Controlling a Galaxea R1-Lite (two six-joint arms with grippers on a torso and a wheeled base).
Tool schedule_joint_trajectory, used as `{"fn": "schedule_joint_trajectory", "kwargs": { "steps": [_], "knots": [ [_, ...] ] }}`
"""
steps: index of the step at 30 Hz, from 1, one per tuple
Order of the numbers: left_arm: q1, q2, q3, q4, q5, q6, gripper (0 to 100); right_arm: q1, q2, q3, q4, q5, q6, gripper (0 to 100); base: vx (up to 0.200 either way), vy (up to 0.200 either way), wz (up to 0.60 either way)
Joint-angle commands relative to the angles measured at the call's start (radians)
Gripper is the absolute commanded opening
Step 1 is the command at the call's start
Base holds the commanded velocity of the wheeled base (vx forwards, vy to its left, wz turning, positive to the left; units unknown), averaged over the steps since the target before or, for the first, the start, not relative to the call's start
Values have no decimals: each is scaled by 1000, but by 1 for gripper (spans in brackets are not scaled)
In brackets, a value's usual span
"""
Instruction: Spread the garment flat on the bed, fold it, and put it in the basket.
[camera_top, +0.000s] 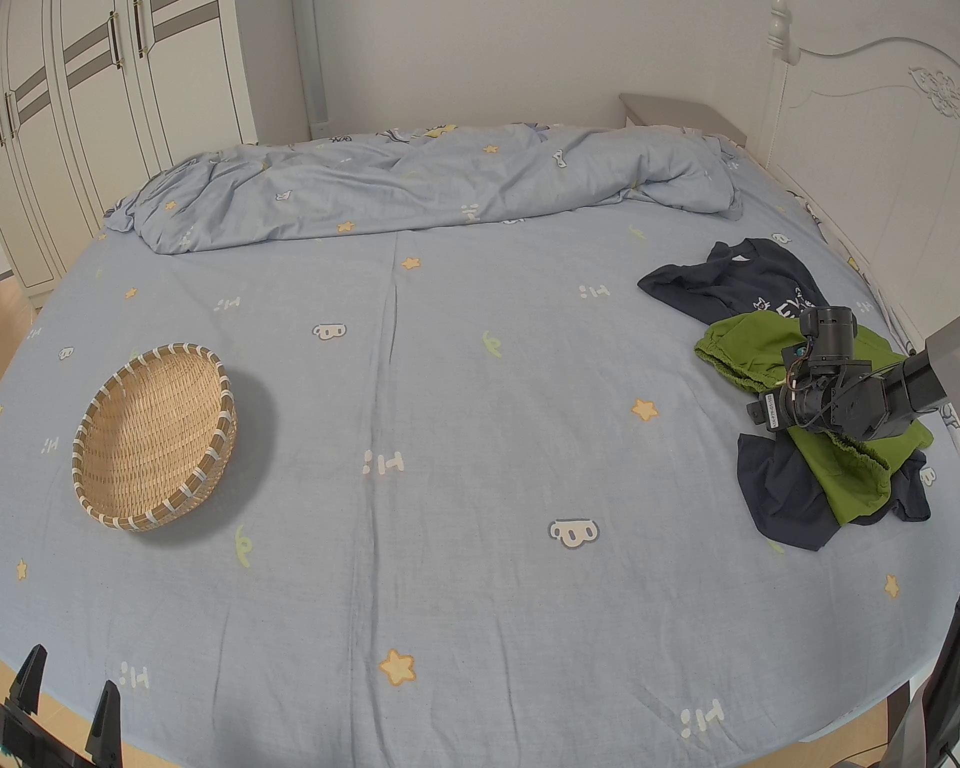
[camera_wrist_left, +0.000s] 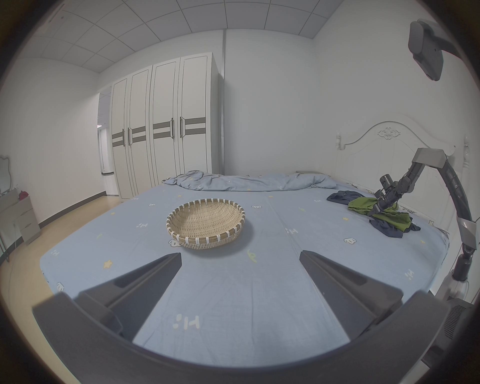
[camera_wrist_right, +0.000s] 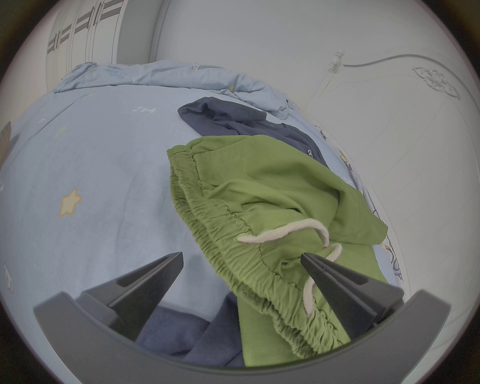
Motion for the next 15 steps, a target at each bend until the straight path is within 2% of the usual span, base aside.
{"fn": "schedule_joint_trajectory", "kwargs": {
  "steps": [1,5,6,15],
  "knots": [
    [0,-16,16,0,0,-1,100,-2,18,-20,-1,0,2,100,0,0,0],
    [0,-16,16,0,0,-1,100,-11,26,-40,-24,1,4,100,0,0,0],
    [0,-16,16,0,0,-1,100,-13,29,-54,-35,1,2,0,0,0,0],
    [0,-16,16,0,0,-1,100,-14,38,-61,-34,1,1,0,0,0,0]
  ]
}}
